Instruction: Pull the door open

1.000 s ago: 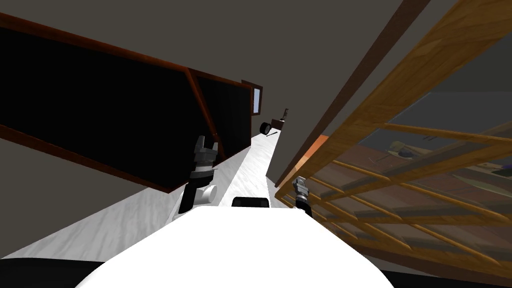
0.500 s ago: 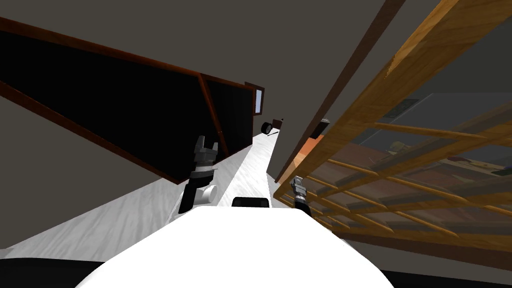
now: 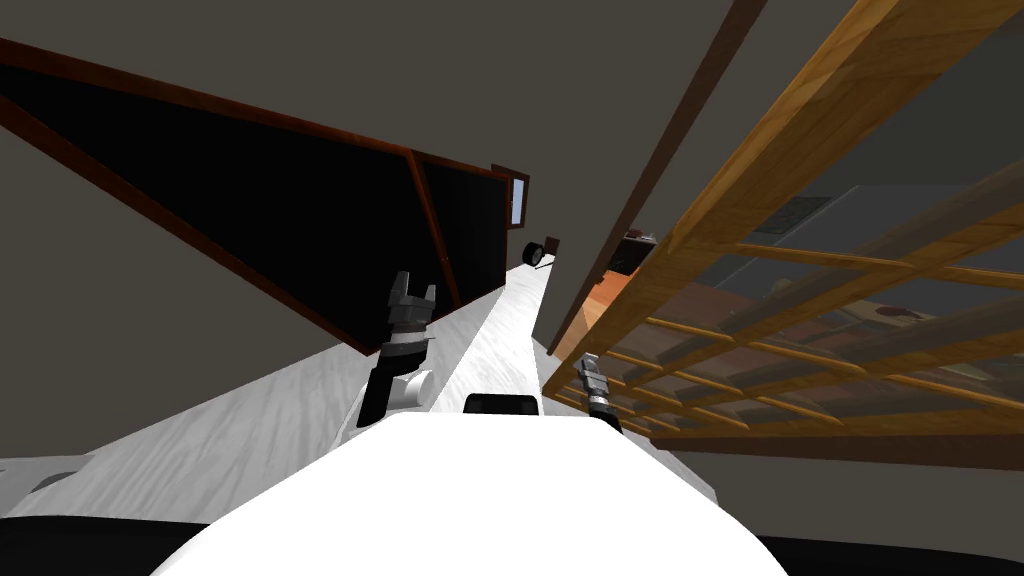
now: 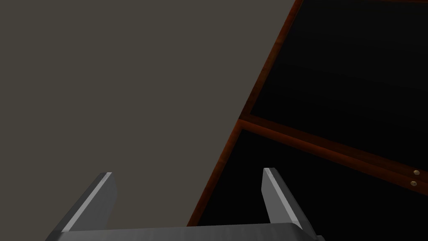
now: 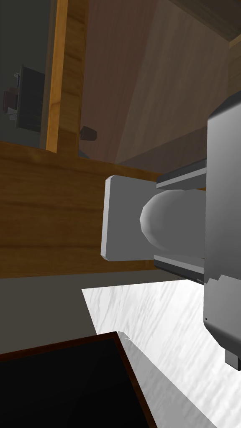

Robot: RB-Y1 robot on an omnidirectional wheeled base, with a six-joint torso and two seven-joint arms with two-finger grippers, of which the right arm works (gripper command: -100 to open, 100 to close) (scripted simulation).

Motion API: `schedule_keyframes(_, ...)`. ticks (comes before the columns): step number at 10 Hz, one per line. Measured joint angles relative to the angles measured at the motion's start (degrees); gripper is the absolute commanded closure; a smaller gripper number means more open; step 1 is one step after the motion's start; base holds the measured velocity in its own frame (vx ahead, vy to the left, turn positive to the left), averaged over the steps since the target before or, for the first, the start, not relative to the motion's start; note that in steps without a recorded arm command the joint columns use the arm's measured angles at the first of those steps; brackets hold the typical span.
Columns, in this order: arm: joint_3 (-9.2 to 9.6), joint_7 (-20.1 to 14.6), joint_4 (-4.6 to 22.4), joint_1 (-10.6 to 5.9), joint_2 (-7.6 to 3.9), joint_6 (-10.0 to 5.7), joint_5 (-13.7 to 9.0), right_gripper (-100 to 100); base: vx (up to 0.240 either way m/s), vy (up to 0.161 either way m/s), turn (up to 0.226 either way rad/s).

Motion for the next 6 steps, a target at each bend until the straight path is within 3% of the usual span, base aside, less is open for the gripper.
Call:
schedule_keyframes(2,1.23,-0.72,-0.17,0.46,-0.3,-0.58,0.76,100,-0.049,0.005,-0.005)
schedule_keyframes(3,2.12,-1.28,0.25,1.16,-0.71,-1.61,1.37,100,0.032,0.011,-0.035)
schedule_keyframes(5,3.38,-1.69,-2.6,4.25,-2.08,-2.69,2.25,100,0.031,-0.005,-0.02)
schedule_keyframes(6,3.82,-1.95,-2.21,4.43,-2.23,-3.61,2.63,100,0.006,-0.013,-0.001)
